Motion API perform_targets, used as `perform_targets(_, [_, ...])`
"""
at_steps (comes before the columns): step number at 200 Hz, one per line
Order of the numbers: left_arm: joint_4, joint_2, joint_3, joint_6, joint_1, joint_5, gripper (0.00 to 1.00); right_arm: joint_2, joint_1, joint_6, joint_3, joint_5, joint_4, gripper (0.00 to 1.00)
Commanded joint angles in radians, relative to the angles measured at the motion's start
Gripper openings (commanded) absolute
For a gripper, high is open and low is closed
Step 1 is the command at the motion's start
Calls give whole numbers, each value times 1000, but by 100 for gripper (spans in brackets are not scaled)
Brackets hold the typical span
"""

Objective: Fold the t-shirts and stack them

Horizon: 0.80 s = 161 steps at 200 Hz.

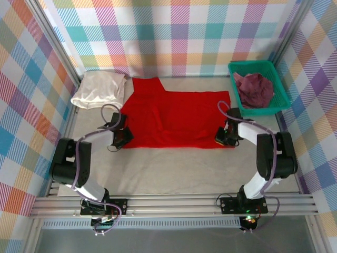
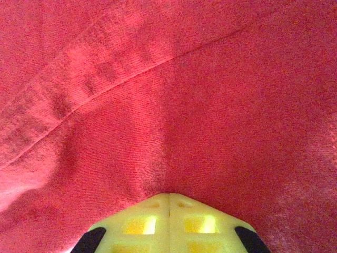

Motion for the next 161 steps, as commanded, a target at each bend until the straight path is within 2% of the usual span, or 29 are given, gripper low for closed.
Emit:
perform_targets(1, [-100, -73, -79, -49, 8, 18, 0, -79, 5, 33, -98, -17, -99, 0])
perform_targets(42, [-195, -280, -171, -92, -6, 23, 0, -206, 5, 66, -189, -25, -151, 0])
perform_targets(64, [-225, -314, -108, -67, -16, 24, 0, -244, 12, 66, -138, -56, -145, 0])
perform_targets(86, [-248, -283, 30, -16, -42, -1, 0, -256, 57, 53, -18, -9, -172, 0])
perform_targets(106, [-193, -215, 96, -5, -49, -1, 0, -212, 81, 42, 57, 34, -162, 0])
perform_targets(161, [-47, 13, 113, -10, -48, 23, 0, -49, 80, 43, 111, 50, -77, 0])
